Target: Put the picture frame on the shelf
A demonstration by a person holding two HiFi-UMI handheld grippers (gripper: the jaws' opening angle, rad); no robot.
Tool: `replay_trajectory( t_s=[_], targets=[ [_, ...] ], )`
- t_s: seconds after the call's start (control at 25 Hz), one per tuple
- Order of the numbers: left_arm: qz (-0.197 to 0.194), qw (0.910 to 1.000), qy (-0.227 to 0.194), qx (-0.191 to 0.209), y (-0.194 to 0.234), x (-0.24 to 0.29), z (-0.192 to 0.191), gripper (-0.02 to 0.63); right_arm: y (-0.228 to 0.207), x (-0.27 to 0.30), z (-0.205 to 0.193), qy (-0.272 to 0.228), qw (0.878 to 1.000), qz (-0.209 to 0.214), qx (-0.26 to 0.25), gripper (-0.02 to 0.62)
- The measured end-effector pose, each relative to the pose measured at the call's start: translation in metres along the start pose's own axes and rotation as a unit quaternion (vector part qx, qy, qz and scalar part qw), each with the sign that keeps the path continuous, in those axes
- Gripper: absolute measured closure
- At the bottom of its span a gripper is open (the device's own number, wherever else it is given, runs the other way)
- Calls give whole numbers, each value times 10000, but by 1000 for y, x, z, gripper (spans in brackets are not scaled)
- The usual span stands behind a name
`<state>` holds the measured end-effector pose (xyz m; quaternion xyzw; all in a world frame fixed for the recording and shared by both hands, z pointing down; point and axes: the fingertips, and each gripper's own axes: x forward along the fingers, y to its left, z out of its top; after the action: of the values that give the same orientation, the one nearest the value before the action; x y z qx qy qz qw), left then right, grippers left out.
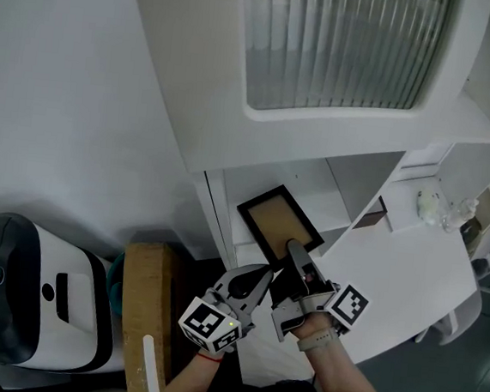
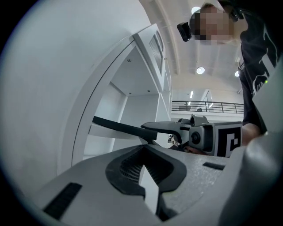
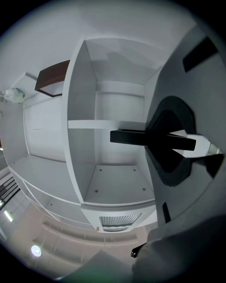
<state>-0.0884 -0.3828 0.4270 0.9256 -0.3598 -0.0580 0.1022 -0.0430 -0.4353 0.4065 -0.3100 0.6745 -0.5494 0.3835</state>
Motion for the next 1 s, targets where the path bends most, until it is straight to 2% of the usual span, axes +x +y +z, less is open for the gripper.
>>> replay_trajectory(
  t_s=[0.12,0.24,0.44,0.52,0.72,1.0],
  targets=[
    [34,10000,10,-2,2,-2,0,603,-1,4,-1,52,10000,-15,11,545],
    [95,9999,38,15,5,-5,-2,603,-2,11,-6,325,9994,-72,-34,533],
    [86,9999,84,62,3,-7,-5,603,8,16,-11,610,9979,172,-155,398],
    [54,9998,127,135,0,-8,-6,603,11,13,-13,692,9971,286,-155,371],
    [-126,9995,169,221,-14,-7,-6,603,14,-1,-18,970,9936,387,-423,348],
    [-307,9991,69,274,-30,2,3,603,15,-29,-25,1417,9874,467,-526,347]
  ],
)
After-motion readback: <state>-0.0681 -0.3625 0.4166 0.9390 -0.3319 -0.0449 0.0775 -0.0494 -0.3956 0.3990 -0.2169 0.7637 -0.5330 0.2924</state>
